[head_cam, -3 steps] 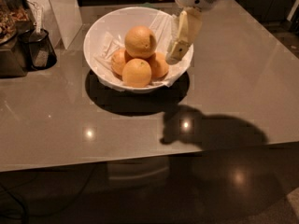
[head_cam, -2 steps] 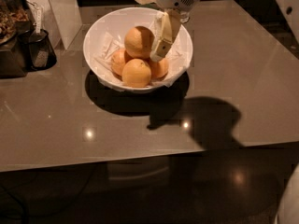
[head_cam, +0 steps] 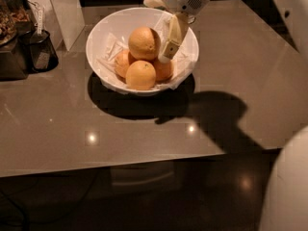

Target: Pick orange from white bowl

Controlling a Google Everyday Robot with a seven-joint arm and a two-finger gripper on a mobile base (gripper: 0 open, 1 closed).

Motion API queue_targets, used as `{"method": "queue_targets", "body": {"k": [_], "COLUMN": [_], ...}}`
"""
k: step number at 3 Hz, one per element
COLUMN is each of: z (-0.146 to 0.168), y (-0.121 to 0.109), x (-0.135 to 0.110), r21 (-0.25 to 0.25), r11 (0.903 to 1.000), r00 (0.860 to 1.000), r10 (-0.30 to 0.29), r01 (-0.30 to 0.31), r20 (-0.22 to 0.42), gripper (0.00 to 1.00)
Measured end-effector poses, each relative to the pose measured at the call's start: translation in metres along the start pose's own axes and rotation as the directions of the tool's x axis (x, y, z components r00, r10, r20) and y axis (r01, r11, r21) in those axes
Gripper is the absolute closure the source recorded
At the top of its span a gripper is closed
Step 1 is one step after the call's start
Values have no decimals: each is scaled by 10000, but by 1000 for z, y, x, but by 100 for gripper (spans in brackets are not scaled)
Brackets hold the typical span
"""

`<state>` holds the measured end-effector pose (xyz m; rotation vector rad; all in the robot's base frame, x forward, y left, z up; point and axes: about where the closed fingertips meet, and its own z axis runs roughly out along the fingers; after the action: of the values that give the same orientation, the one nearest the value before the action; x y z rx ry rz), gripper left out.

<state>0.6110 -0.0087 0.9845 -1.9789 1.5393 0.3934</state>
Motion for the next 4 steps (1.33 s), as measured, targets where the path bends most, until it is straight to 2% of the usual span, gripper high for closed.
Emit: {"method": "queue_targets", "body": {"k": [1,3,4], "z": [16,22,43], "y": [-10,-17,-27], "x": [14,17,17], "r21": [-271,-197,-547], "r11": [9995,9995,9983], "r00": [9996,9988,9954], "r10": [174,264,252], "r01": [-168,-256,-202], "r20": [219,404,928], "gripper": [0,0,0]}}
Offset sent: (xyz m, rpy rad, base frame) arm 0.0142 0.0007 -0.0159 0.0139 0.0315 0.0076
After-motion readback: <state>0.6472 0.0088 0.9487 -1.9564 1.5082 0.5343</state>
